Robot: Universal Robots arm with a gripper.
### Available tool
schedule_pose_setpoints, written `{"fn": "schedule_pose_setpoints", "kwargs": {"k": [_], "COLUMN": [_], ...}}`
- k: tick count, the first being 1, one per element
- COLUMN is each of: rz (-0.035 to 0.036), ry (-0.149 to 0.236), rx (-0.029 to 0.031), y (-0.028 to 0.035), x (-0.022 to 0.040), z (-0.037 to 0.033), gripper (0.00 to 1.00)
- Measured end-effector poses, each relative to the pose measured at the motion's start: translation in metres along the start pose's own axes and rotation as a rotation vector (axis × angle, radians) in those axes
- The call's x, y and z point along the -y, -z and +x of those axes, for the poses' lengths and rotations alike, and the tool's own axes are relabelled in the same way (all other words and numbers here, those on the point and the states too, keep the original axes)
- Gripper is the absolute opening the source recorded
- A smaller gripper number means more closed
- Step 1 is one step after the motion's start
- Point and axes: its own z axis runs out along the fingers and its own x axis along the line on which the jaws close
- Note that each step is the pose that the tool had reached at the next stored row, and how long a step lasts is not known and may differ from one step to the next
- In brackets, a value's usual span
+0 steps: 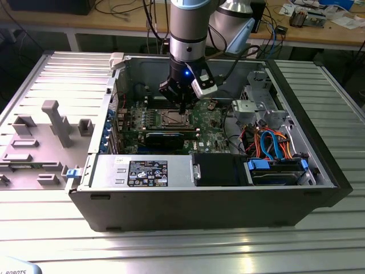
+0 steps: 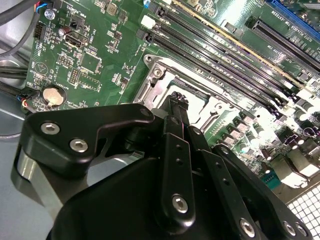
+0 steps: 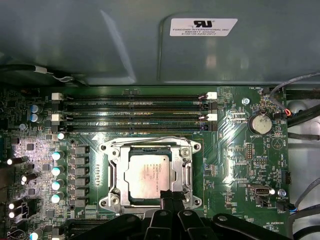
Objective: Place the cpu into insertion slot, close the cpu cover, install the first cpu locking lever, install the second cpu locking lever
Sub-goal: 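Install the second cpu locking lever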
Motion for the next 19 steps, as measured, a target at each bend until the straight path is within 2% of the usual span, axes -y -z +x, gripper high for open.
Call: {"fn": "schedule_pose_setpoints", "kwargs": {"k": [4,7,11,12,14,15,17,18,19], "rz": [-0.0002,-0.0001,-0.0006,-0.0038,-0.0214,-0.0423,-0.0511,-0.0565,-0.058], "ry": [0.0,0.0,0.0,0.0,0.0,-0.001,-0.001,-0.001,-0.001], "rx": [0.0001,0.0,0.0002,0.0,-0.0001,-0.0004,-0.0004,-0.0007,-0.0007], "y": [-0.0001,0.0001,0.0005,0.001,0.0011,0.0011,0.0007,0.0004,0.0004], "x": [0.0001,0.0031,0.0137,0.0139,0.014,0.0153,0.0195,0.0237,0.0283], "z": [0.0,0.0,-0.0001,-0.0001,-0.0002,-0.0002,-0.0002,-0.0002,-0.0002], "gripper": [0.11,0.11,0.11,0.11,0.11,0.11,0.11,0.11,0.11]}}
